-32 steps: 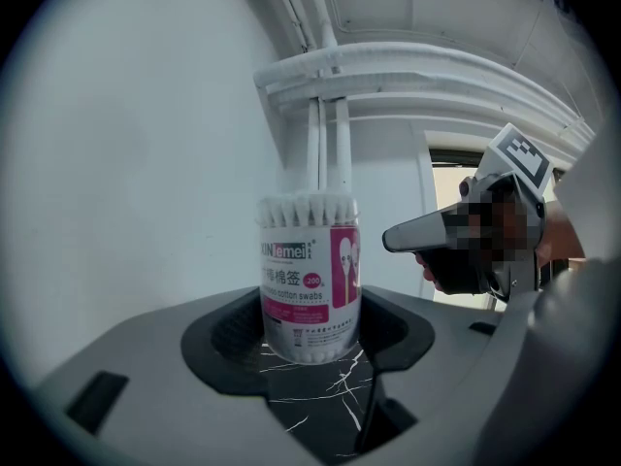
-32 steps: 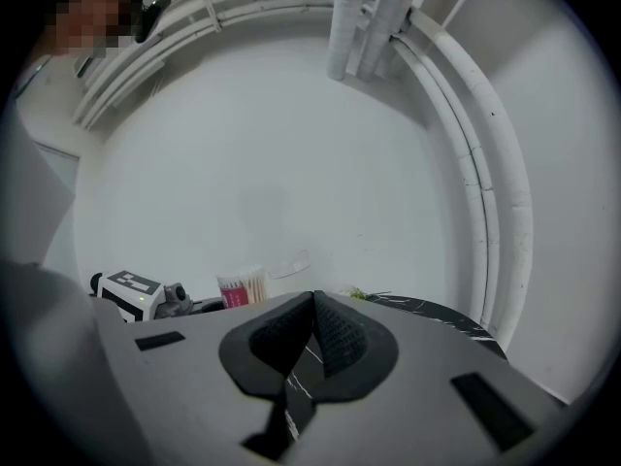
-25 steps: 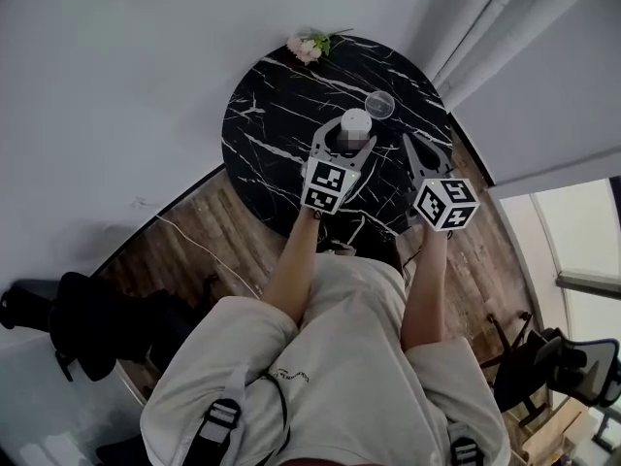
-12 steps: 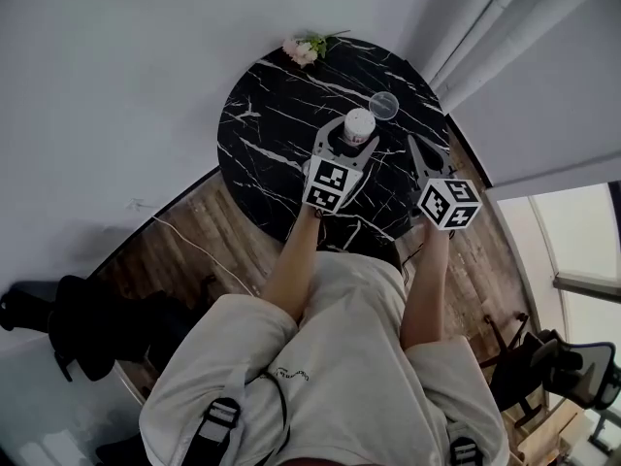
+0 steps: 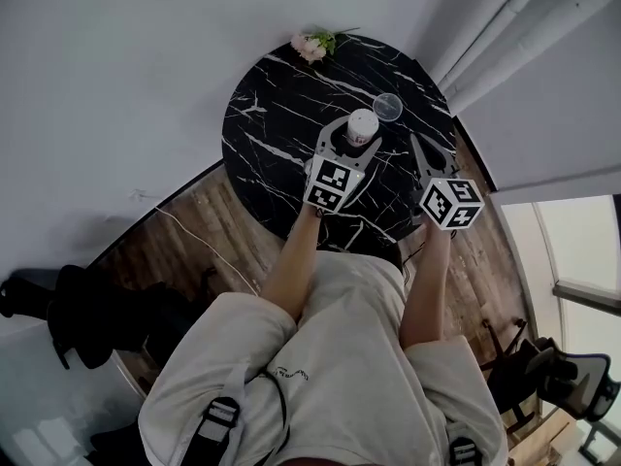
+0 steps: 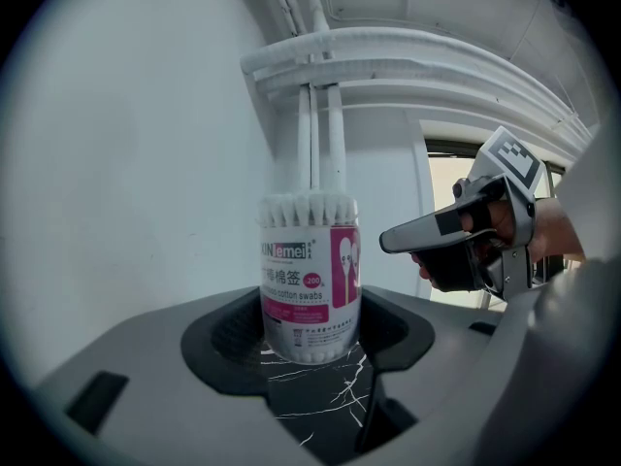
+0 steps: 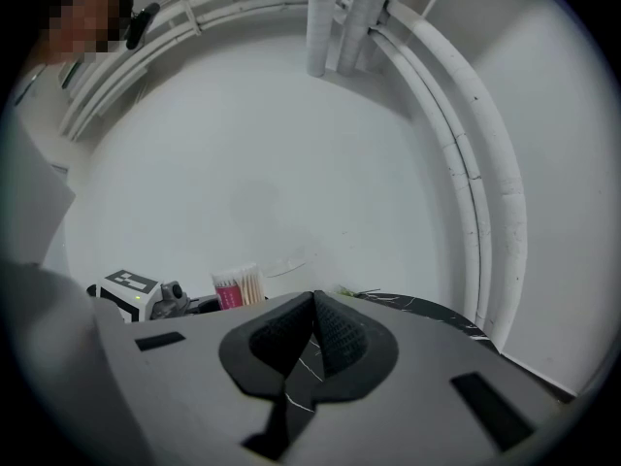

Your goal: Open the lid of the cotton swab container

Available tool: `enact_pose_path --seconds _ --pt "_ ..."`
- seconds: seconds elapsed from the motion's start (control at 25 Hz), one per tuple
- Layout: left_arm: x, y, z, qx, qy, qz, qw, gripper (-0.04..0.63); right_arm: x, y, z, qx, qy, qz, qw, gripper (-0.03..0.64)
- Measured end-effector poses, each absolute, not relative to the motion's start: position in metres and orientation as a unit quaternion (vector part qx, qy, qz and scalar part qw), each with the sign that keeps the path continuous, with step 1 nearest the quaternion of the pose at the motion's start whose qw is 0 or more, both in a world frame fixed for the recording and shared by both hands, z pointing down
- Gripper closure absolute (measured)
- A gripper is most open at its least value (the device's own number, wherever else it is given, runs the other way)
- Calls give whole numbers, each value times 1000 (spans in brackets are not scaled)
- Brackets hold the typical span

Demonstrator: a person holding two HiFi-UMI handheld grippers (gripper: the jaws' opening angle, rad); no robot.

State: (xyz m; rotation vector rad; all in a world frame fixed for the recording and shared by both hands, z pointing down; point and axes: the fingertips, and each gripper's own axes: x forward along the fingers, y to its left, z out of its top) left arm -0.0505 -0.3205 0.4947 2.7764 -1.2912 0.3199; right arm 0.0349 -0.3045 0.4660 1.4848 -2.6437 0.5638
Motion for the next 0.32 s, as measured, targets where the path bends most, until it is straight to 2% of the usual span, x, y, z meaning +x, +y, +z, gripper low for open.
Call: enact_pose_path --seconds 0.32 --pt "-62 -322 499 898 -426 103 40 328 22 -306 475 473 -861 181 45 583"
